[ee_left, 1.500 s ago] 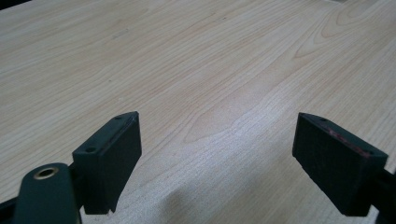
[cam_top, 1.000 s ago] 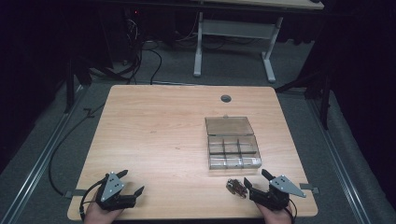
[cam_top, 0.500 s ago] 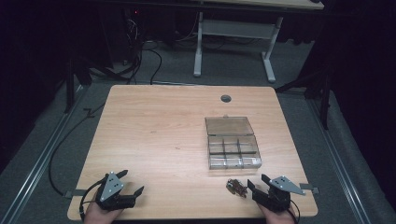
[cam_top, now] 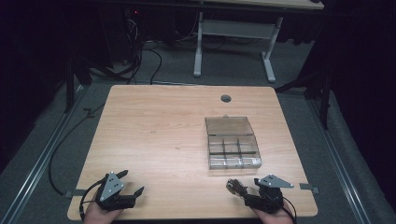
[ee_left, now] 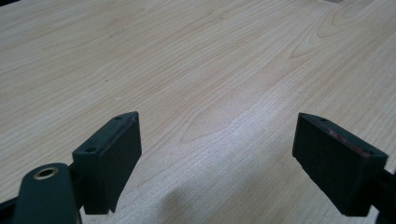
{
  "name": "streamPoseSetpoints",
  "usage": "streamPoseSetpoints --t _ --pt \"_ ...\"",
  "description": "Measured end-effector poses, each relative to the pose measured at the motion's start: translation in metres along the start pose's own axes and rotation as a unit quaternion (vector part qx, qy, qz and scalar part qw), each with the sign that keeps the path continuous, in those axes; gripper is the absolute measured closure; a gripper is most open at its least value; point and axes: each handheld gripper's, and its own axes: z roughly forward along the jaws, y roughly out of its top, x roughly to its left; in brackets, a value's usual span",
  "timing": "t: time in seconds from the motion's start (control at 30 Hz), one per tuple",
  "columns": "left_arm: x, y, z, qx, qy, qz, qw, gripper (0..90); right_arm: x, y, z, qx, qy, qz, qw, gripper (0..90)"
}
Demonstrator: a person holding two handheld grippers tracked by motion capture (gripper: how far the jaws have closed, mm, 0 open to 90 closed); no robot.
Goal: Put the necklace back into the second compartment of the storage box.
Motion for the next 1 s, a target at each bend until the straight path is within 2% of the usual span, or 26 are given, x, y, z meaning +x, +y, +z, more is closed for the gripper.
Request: streamPoseSetpoints --t 0.2,0.27,0.53,0.67,0.83,0.87,1.0 --pt "0.000 0.000 0.000 0.001 -0.001 0.000 1.0000 16.0 0.004 0.003 0.004 0.025 0.005 -0.008 0.9996 28.2" --pt "0.000 0.000 0.000 0.001 -0.001 0.000 1.0000 16.0 0.005 0.004 0.005 0.034 0.008 -0.011 0.9993 31.3" --pt "0.000 0.000 0.001 0.004 -0.003 0.000 1.0000 16.0 0.006 0.011 0.006 0.071 0.009 -0.021 0.9972 34.8" --pt "0.000 0.000 0.001 0.004 -0.003 0.000 1.0000 16.0 0.007 0.016 0.007 0.097 0.011 -0.024 0.9950 35.1" --pt "0.000 0.000 0.000 0.004 -0.003 0.000 1.0000 16.0 0.005 0.020 0.009 0.110 0.016 -0.034 0.9932 37.0" --pt "0.000 0.000 0.000 0.004 -0.003 0.000 1.0000 16.0 0.005 0.022 0.009 0.124 0.020 -0.034 0.9915 37.5" --pt "0.000 0.000 0.000 0.004 -0.004 0.000 1.0000 16.0 0.006 0.026 0.010 0.142 0.019 -0.050 0.9884 37.9"
